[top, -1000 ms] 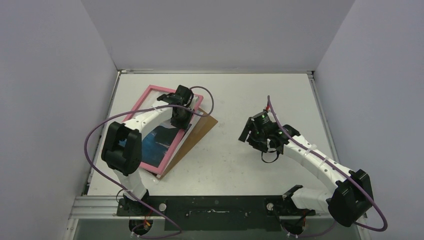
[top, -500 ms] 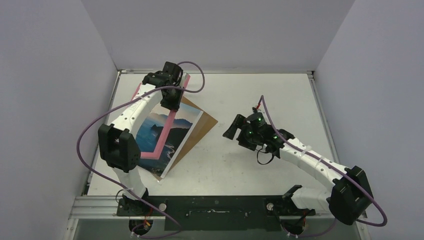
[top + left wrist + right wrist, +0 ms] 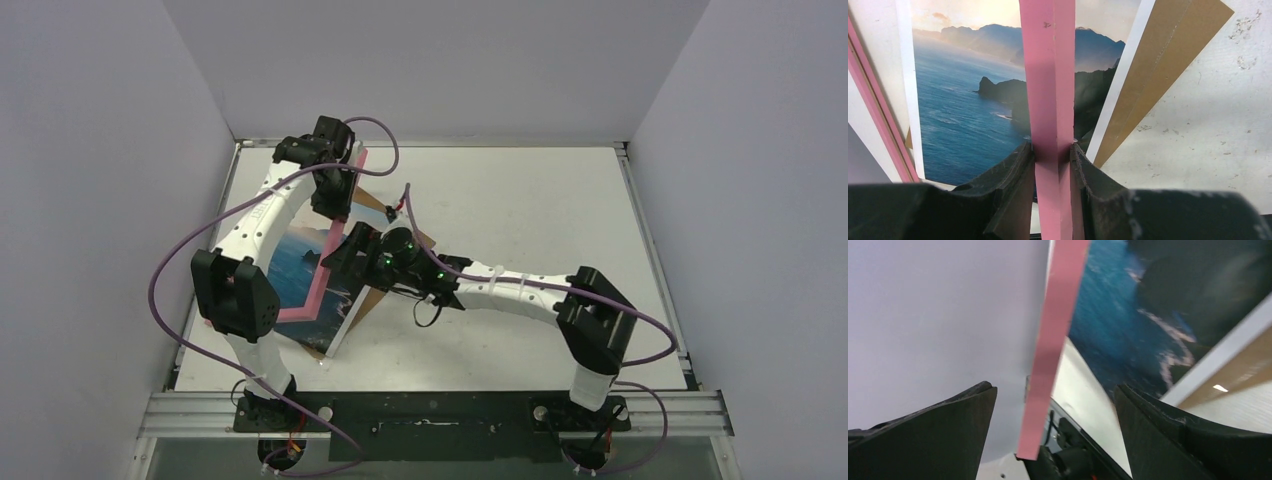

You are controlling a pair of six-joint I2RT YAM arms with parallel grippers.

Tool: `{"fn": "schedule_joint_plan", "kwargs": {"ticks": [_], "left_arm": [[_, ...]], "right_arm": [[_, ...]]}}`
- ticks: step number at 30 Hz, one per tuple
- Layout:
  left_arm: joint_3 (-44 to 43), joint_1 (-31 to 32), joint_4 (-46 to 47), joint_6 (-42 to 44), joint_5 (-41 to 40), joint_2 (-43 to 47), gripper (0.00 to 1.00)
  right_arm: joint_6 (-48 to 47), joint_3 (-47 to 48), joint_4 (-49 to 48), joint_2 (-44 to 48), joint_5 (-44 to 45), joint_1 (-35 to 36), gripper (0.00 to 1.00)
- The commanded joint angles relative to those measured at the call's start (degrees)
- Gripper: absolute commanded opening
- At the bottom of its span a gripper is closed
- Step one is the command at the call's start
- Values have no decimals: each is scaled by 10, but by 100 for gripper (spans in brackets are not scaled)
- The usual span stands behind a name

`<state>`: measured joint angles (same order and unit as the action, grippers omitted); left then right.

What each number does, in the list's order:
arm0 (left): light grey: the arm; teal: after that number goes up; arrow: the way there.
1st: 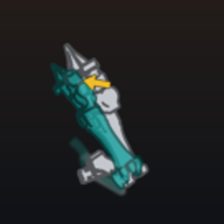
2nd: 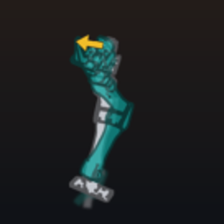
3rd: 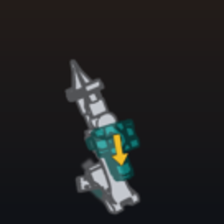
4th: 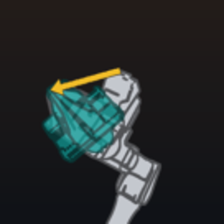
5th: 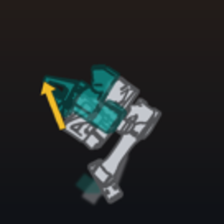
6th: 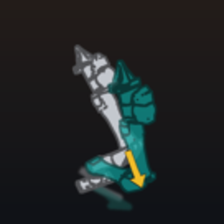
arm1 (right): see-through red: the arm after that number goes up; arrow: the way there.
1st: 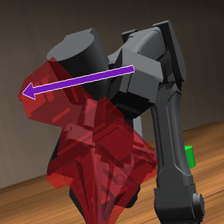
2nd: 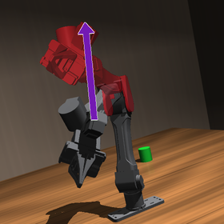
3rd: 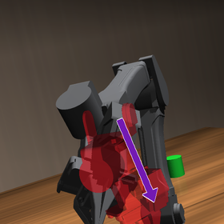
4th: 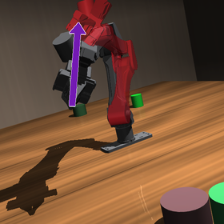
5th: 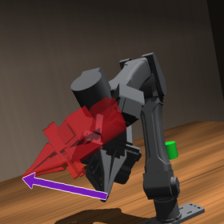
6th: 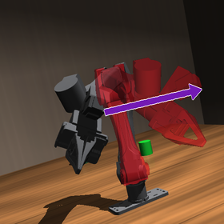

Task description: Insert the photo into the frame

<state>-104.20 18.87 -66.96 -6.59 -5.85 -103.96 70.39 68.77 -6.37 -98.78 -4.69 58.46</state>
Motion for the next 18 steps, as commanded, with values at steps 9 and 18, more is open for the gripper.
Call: {"fn": "schedule_joint_plan", "kwargs": {"ticks": [9,18], "left_arm": [[-22,-19,4,-22,31,17,0],[-28,-35,9,-48,2,51,10]], "right_arm": [[111,150,-19,-134,45,42,69],[99,174,-112,-165,17,47,14]]}}
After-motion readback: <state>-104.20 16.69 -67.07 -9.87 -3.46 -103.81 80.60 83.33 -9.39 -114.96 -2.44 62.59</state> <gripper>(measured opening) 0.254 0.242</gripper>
